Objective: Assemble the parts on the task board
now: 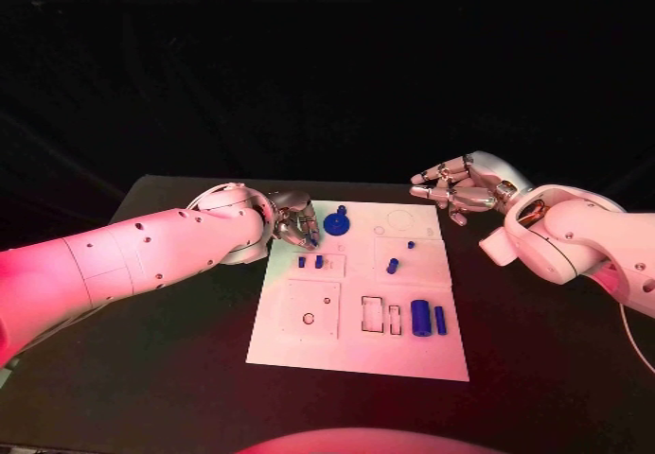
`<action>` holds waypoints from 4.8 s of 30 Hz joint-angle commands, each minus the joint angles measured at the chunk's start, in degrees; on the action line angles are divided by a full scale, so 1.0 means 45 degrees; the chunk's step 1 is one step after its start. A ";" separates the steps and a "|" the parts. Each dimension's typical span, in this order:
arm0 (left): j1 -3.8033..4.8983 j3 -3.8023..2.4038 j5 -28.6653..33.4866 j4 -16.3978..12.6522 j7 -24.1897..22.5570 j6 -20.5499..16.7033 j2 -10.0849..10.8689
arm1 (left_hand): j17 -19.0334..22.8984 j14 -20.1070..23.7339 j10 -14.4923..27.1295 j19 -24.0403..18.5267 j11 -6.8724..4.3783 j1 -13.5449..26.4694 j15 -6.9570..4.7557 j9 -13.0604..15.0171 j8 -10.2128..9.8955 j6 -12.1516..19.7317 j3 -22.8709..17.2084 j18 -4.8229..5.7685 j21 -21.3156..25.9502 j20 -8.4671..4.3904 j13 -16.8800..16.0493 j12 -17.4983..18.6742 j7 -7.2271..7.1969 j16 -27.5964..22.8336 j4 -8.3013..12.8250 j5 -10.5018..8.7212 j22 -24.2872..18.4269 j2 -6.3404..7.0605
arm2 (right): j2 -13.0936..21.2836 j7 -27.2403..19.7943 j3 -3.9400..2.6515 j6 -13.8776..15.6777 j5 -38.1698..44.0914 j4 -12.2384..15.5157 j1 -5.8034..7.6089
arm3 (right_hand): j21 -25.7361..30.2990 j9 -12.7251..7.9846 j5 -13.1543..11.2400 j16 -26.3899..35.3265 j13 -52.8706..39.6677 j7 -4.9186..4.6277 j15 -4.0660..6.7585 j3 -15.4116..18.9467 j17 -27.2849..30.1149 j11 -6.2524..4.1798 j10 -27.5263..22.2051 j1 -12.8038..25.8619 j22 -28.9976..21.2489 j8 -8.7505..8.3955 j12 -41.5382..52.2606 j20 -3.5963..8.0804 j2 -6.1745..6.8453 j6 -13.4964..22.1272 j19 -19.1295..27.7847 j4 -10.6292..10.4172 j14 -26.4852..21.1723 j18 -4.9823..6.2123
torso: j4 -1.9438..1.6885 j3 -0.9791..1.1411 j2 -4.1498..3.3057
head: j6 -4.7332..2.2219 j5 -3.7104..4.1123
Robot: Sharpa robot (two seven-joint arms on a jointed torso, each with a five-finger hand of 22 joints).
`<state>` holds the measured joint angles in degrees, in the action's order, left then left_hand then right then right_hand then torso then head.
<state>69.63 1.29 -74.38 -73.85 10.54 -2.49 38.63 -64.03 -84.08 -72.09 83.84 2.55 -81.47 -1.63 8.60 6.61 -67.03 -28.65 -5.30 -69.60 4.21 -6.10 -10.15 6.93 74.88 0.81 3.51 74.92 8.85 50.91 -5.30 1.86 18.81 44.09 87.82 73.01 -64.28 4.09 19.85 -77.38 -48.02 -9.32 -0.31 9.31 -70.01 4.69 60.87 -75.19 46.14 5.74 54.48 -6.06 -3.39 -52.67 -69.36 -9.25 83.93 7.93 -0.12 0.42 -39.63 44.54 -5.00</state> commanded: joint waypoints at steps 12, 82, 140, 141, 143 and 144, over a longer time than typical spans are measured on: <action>-0.0050 -0.0006 -0.0659 0.0324 -0.0102 0.0214 -0.0363 | 0.0051 -0.0231 -0.0050 -0.0058 0.0066 0.0121 -0.0025 -0.0001 -0.0074 -0.0040 -0.0084 0.0179 0.0088 -0.0027 -0.0005 0.0100 0.0028 -0.0024 -0.0004 0.0039 0.0431 -0.0021 | -0.0003 -0.0062 -0.0001 -0.0177 0.0114 0.0030 -0.0008 | 0.0050 0.0013 -0.0034 0.0074 0.0016 -0.0008 0.0066 0.0058 0.0003 -0.0060 -0.0030 -0.0035 -0.0017 0.0072 0.0056 0.0015 -0.0063 -0.0055 0.0028 -0.0043 0.0058 0.0083 | 0.0007 0.0001 0.0006 | -0.0012 0.0002; 0.0019 -0.0068 1.6099 -0.1018 -0.5235 -0.3275 0.1859 | 0.7062 0.2994 0.1054 -0.3314 0.0682 0.1081 0.0527 -0.1030 -0.0321 0.1156 -0.0397 -0.1138 0.8111 0.0478 0.0370 0.0910 0.0624 -0.4811 -0.0184 0.0021 -0.4192 0.0266 | -0.0846 0.3112 0.0002 -0.2236 1.1007 -0.1029 -0.0695 | 0.0397 -0.0065 -0.2277 0.2367 0.8744 0.0276 0.0118 -0.2334 0.2455 -0.0088 0.0952 -0.2536 -0.0332 0.0123 -1.0400 0.0155 0.0563 -0.1865 -0.0397 0.1581 -0.0003 0.0081 | 0.0013 -0.0027 -0.0003 | -0.0141 0.0564; -0.0041 -0.0036 1.7874 -0.2641 -0.5695 -0.2914 0.2400 | 0.7485 0.3109 0.1574 -0.3110 0.0862 0.0929 0.0640 -0.1064 -0.0410 0.1668 0.0342 -0.1134 0.8578 0.0585 0.0385 0.0632 0.0835 -0.5014 -0.0041 0.0026 -0.4630 0.0104 | -0.2194 0.3989 0.0027 -0.1632 1.2997 -0.1560 -0.1659 | -0.0719 0.0128 -0.3802 0.1766 0.9789 0.0643 0.0393 -0.7179 0.1512 -0.0386 0.2239 -0.0730 0.1274 -0.0098 -1.1232 0.0357 0.1076 -0.3127 -0.1278 0.2565 0.0437 -0.0207 | -0.0021 0.0000 0.0019 | 0.0147 0.0673; -0.0041 -0.0036 1.7852 -0.2637 -0.5691 -0.2920 0.2397 | 0.7497 0.3127 0.1596 -0.3120 0.0870 0.0926 0.0646 -0.1065 -0.0413 0.1685 0.0352 -0.1133 0.8594 0.0590 0.0387 0.0627 0.0842 -0.5026 -0.0039 0.0027 -0.4640 0.0097 | -0.2159 0.3986 0.0026 -0.1475 1.2986 -0.1522 -0.1661 | -0.0759 0.0131 -0.3800 0.1745 0.9791 0.0647 0.0404 -0.7214 0.1490 -0.0396 0.2258 -0.0745 0.1329 -0.0095 -1.1236 0.0360 0.1070 -0.3138 -0.1308 0.2583 0.0444 -0.0215 | -0.0028 -0.0001 0.0025 | 0.0157 0.0678; -0.0041 -0.0036 1.7818 -0.2636 -0.5689 -0.2938 0.2398 | 0.7511 0.3145 0.1617 -0.3131 0.0877 0.0922 0.0653 -0.1064 -0.0413 0.1700 0.0364 -0.1132 0.8611 0.0595 0.0388 0.0619 0.0849 -0.5038 -0.0037 0.0028 -0.4651 0.0087 | -0.2091 0.3993 0.0023 -0.1170 1.2967 -0.1441 -0.1665 | -0.0821 0.0137 -0.3800 0.1700 0.9797 0.0646 0.0422 -0.7304 0.1441 -0.0407 0.2297 -0.0794 0.1405 -0.0090 -1.1245 0.0367 0.1064 -0.3162 -0.1355 0.2642 0.0456 -0.0224 | -0.0017 -0.0012 0.0019 | 0.0149 0.0673; -0.0041 -0.0035 1.7808 -0.2633 -0.5685 -0.2945 0.2399 | 0.7511 0.3145 0.1617 -0.3131 0.0877 0.0922 0.0653 -0.1064 -0.0413 0.1700 0.0364 -0.1132 0.8611 0.0595 0.0388 0.0619 0.0849 -0.5038 -0.0037 0.0028 -0.4651 0.0087 | -0.2063 0.3997 0.0021 -0.1065 1.2960 -0.1405 -0.1666 | -0.0835 0.0140 -0.3799 0.1688 0.9798 0.0643 0.0427 -0.7338 0.1428 -0.0407 0.2312 -0.0812 0.1420 -0.0088 -1.1248 0.0370 0.1066 -0.3172 -0.1365 0.2666 0.0459 -0.0226 | -0.0016 -0.0011 0.0019 | 0.0147 0.0673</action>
<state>69.42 1.16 6.58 -85.59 -14.66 -15.89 49.48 -30.28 -70.16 -65.30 69.62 6.45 -76.73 1.24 3.80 4.95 -59.75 -27.27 -9.81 -31.16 6.77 -4.42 -7.12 10.73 52.58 0.56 3.47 54.04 9.34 41.60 12.73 1.82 11.62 101.84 81.07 65.75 -67.70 4.66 2.82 -69.53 -4.08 -6.43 1.15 -23.23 -63.53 3.33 70.41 -79.00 52.48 4.99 4.01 -4.31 1.36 -66.43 -75.02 2.71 83.93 7.93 -0.19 0.37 -39.56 45.23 -1.97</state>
